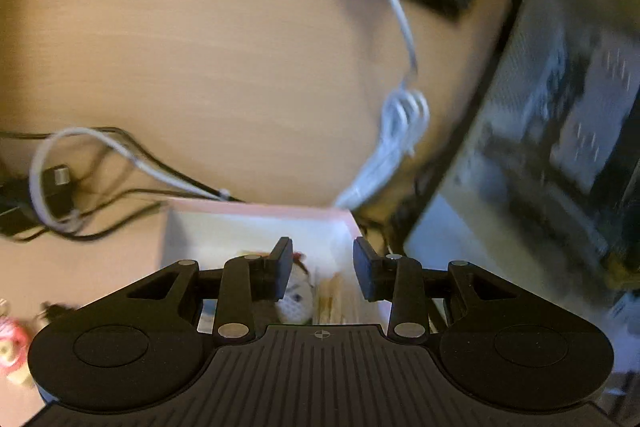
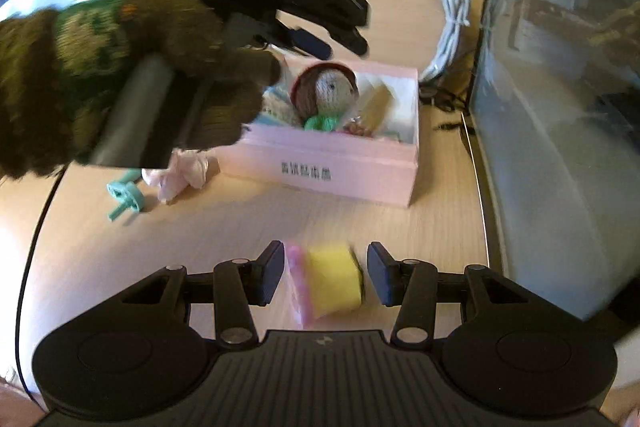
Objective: Organize objects
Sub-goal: 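Place the biscuit pack in the pink box with the left tool while the right tool holds the cupcake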
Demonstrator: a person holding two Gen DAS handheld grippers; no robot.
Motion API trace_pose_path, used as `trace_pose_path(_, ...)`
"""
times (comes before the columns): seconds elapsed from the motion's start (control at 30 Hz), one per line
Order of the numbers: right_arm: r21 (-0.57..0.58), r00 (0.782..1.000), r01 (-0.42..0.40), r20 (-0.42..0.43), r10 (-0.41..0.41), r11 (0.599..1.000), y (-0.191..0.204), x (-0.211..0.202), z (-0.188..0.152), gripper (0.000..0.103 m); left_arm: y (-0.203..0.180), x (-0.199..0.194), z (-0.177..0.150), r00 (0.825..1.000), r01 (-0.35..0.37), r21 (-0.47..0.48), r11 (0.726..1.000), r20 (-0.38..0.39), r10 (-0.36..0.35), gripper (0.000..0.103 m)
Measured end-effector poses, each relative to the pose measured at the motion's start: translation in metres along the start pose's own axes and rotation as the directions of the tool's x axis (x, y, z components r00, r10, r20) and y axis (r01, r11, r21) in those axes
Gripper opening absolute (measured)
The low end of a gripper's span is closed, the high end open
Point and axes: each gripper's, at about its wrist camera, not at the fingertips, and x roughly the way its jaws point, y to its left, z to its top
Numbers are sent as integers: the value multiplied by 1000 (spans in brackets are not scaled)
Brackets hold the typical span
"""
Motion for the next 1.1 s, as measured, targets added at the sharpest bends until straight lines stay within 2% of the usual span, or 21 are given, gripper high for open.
trace_pose_path(0.07, 7, 1000, 3, 22, -3, 1000, -2, 2, 9, 46, 17, -25, -2, 1000, -8, -35, 999, 21, 8, 37)
trace_pose_path(0.17, 34, 997, 6, 70, -9, 999, -6, 6, 30, 44, 51, -68, -20, 999, -53, -27, 998, 11, 53, 37)
trace_pose_path(0.23, 33, 996, 19, 90, -22, 999, -8, 10, 47, 43, 78, -95, -38, 994, -100, -13, 995, -37, 100, 37)
trace_pose_path(0.3, 45, 997, -4, 80, 1, 999, -14, 13, 56, 44, 103, -117, -57, 984, -150, -15, 989, -95, 148, 37)
trace_pose_path(0.37, 42, 999, -12, 52, 10, 999, -15, 17, 54, 54, 118, -133, -77, 971, -187, -42, 982, -161, 178, 37)
trace_pose_path(0.4, 26, 999, -2, 34, 1, 1000, -12, 19, 48, 66, 123, -137, -85, 965, -195, -49, 980, -188, 182, 37)
trace_pose_path(0.43, 6, 1000, 17, 16, -17, 1000, -8, 21, 40, 73, 126, -141, -93, 960, -199, -48, 979, -209, 185, 37)
trace_pose_path(0.47, -13, 999, 36, -5, -36, 999, -3, 23, 31, 73, 128, -144, -98, 958, -198, -43, 979, -220, 184, 37)
trace_pose_path(0.6, -18, 988, 91, -124, -93, 996, 6, 46, 0, 72, 125, -148, -110, 957, -148, -29, 988, -257, 136, 37)
trace_pose_path(0.67, 2, 982, 106, -160, -104, 994, 5, 56, -5, 53, 123, -151, -111, 959, -132, -24, 991, -257, 121, 37)
trace_pose_path(0.73, 32, 980, 92, -179, -85, 995, 3, 59, 1, 46, 123, -153, -111, 962, -128, -20, 992, -247, 119, 37)
trace_pose_path(0.83, 38, 994, 47, -105, -42, 998, 8, 43, 29, 42, 130, -161, -113, 964, -129, -23, 991, -237, 120, 37)
trace_pose_path(0.9, 44, 1000, 24, -12, -24, 999, 13, 34, 64, 42, 134, -165, -115, 963, -140, -29, 990, -238, 129, 37)
trace_pose_path(0.97, 50, 996, 14, 86, -18, 999, 17, 34, 104, 42, 136, -166, -115, 963, -147, -37, 988, -234, 134, 37)
trace_pose_path(1.03, 44, 983, 24, 180, -32, 999, 23, 41, 144, 42, 136, -167, -116, 963, -146, -40, 988, -235, 133, 37)
trace_pose_path(1.07, 46, 979, 21, 202, -30, 999, 24, 46, 160, 43, 136, -167, -117, 961, -150, -37, 988, -239, 137, 37)
trace_pose_path(1.1, 63, 976, 14, 216, -27, 998, 23, 54, 176, 50, 136, -166, -118, 959, -155, -31, 987, -245, 143, 37)
